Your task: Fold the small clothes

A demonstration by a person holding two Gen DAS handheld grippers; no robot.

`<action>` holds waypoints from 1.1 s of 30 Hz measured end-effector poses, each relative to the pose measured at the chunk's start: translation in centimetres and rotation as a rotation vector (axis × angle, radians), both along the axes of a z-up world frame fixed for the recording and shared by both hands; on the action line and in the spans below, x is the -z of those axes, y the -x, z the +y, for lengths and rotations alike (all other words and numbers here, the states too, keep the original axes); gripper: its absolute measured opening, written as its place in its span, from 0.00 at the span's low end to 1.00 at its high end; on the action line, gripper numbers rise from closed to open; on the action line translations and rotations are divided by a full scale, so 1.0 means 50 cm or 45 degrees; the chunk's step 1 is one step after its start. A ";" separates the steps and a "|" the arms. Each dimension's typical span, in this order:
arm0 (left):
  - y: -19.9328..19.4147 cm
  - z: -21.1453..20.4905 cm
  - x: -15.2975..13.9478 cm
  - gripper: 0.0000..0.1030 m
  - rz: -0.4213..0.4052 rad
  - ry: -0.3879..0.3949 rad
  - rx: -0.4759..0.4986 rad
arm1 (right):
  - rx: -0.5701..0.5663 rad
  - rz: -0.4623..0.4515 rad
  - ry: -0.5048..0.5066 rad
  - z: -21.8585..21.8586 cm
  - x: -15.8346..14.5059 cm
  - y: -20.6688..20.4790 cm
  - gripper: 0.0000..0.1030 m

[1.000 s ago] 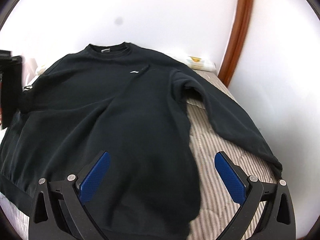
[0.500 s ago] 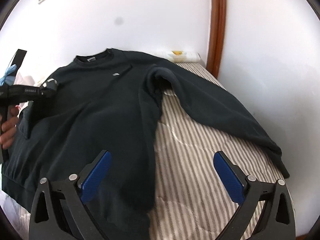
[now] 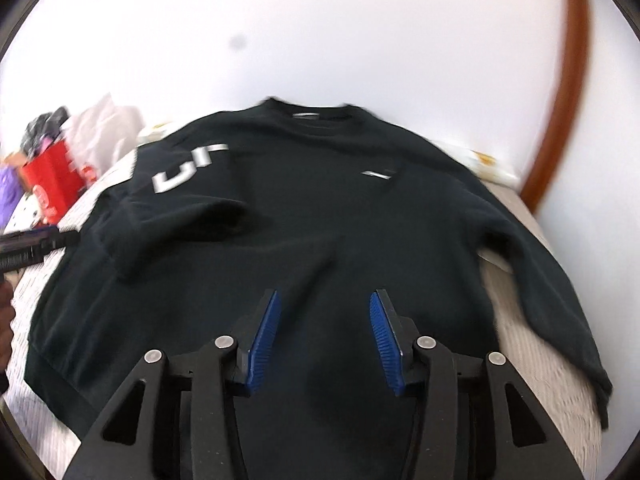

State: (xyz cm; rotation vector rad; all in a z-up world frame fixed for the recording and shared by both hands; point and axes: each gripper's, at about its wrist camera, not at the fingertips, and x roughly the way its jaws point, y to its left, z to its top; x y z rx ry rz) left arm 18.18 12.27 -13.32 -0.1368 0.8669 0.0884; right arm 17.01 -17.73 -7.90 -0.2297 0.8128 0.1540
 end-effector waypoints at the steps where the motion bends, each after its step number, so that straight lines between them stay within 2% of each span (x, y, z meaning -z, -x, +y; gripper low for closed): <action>1: 0.009 0.017 0.012 0.65 0.025 -0.003 -0.023 | -0.035 0.011 -0.016 0.024 0.004 -0.010 0.58; 5: 0.036 0.073 0.054 0.65 0.066 0.079 -0.053 | -0.170 0.060 -0.099 0.120 0.022 -0.046 0.63; 7: 0.037 0.079 0.069 0.65 0.080 0.097 -0.048 | -0.244 0.070 -0.084 0.177 0.038 -0.067 0.72; 10: 0.030 0.085 0.091 0.65 0.102 0.151 -0.017 | -0.300 0.102 -0.050 0.246 0.063 -0.099 0.72; 14: 0.035 0.082 0.101 0.65 0.075 0.121 0.002 | -0.384 0.158 -0.090 0.315 0.103 -0.132 0.71; 15: 0.036 0.078 0.103 0.65 0.066 0.103 0.005 | -0.398 0.184 -0.098 0.328 0.119 -0.143 0.66; 18: 0.031 0.058 0.110 0.65 0.061 0.023 0.018 | -0.447 0.264 -0.088 0.358 0.159 -0.168 0.20; 19: 0.028 0.052 0.112 0.65 0.059 0.005 0.018 | -0.448 0.262 -0.097 0.358 0.161 -0.174 0.12; 20: 0.030 0.046 0.113 0.65 0.056 -0.020 0.019 | -0.445 0.238 -0.115 0.353 0.153 -0.178 0.08; 24: 0.029 0.041 0.114 0.66 0.040 -0.050 0.016 | -0.378 0.114 -0.240 0.278 0.076 -0.192 0.07; 27: 0.027 0.040 0.113 0.66 0.039 -0.050 0.007 | -0.276 0.017 -0.249 0.204 0.034 -0.217 0.07; 29: 0.029 0.041 0.114 0.66 0.035 -0.054 0.003 | -0.162 -0.028 -0.251 0.139 0.022 -0.244 0.07; 33: 0.028 0.042 0.115 0.67 0.034 -0.047 -0.001 | 0.037 -0.034 -0.249 0.027 0.039 -0.295 0.07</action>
